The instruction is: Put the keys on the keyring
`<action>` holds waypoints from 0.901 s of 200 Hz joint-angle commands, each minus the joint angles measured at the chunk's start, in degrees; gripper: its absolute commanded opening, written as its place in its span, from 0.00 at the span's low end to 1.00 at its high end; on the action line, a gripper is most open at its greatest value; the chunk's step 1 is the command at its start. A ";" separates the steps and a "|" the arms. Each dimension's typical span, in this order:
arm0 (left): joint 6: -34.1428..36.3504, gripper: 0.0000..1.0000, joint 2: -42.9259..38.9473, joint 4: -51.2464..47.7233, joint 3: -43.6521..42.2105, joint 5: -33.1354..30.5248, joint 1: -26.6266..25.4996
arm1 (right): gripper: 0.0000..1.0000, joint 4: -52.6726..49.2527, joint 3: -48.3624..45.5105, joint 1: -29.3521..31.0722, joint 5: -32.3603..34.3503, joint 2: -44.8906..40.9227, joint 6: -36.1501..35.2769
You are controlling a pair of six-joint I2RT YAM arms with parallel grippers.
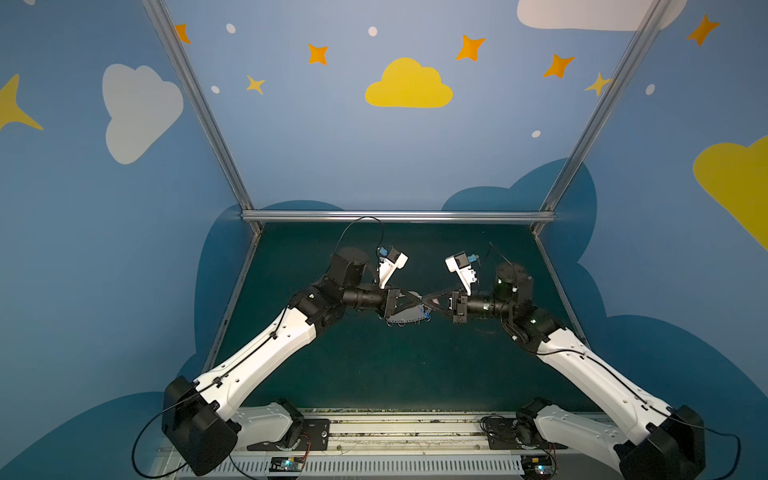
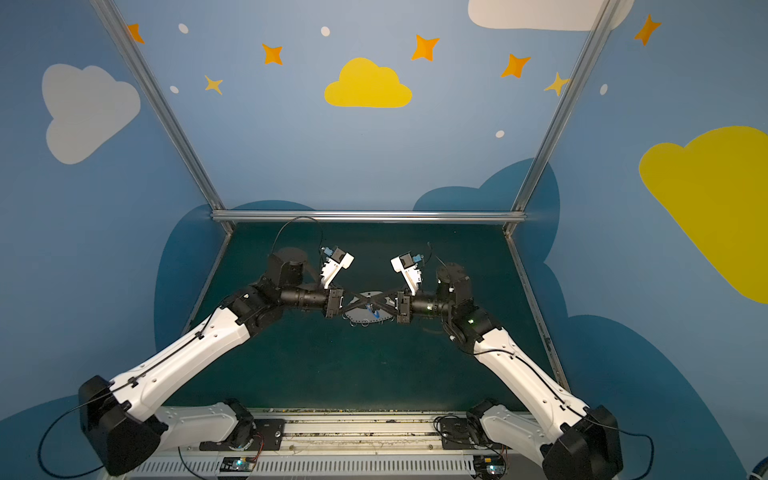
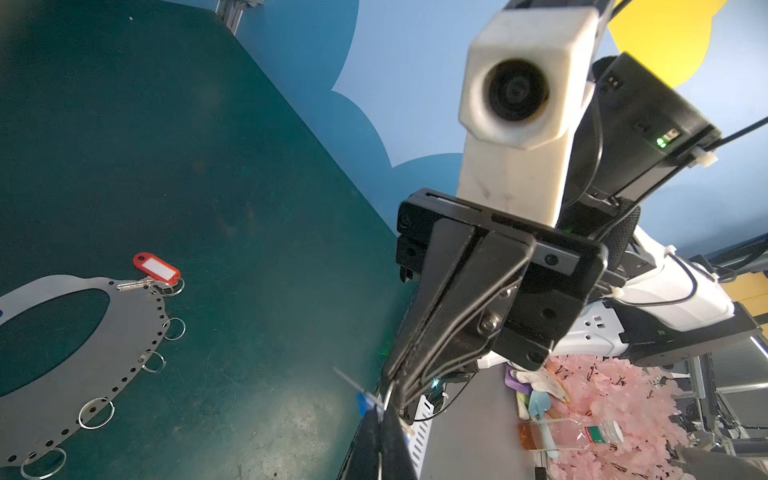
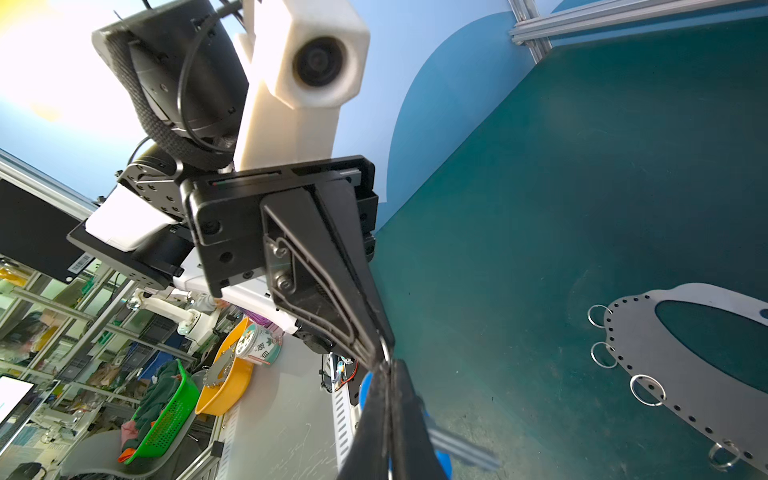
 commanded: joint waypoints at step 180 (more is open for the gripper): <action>-15.03 0.39 1.10 24.21 -9.92 -2.12 -2.42 | 0.00 24.90 -8.32 1.70 9.25 -0.99 11.98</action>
